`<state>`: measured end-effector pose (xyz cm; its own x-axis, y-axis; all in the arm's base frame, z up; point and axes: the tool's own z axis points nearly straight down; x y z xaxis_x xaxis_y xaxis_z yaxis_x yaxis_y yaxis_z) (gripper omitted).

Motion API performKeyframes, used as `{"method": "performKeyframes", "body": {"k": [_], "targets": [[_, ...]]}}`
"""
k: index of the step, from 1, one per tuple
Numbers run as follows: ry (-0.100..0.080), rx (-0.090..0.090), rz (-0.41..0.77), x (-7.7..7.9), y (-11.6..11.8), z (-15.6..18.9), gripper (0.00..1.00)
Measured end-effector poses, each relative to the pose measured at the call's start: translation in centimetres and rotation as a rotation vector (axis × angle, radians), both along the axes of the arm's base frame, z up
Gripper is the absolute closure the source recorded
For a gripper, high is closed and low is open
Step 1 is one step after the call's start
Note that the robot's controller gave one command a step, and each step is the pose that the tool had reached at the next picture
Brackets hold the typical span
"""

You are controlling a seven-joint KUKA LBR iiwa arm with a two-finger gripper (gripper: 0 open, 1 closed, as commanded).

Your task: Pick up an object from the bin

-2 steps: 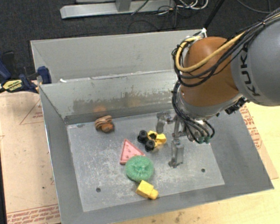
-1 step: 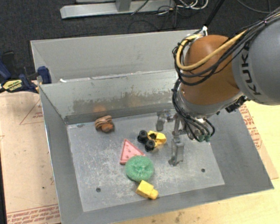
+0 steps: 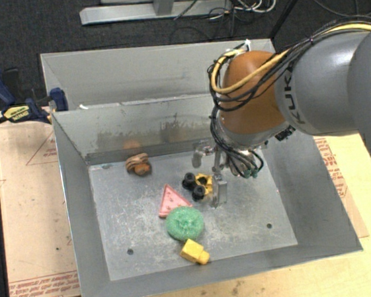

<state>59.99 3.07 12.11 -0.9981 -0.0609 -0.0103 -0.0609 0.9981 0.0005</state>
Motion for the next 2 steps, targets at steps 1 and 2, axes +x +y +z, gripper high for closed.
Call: {"method": "performKeyframes", "body": {"k": [1, 2], "targets": [[0.011, 0.001, -0.029, 1.7, -0.9, -1.8, 0.0], [0.01, 0.001, -0.13, 0.3, -0.4, -0.8, 0.0]]}}
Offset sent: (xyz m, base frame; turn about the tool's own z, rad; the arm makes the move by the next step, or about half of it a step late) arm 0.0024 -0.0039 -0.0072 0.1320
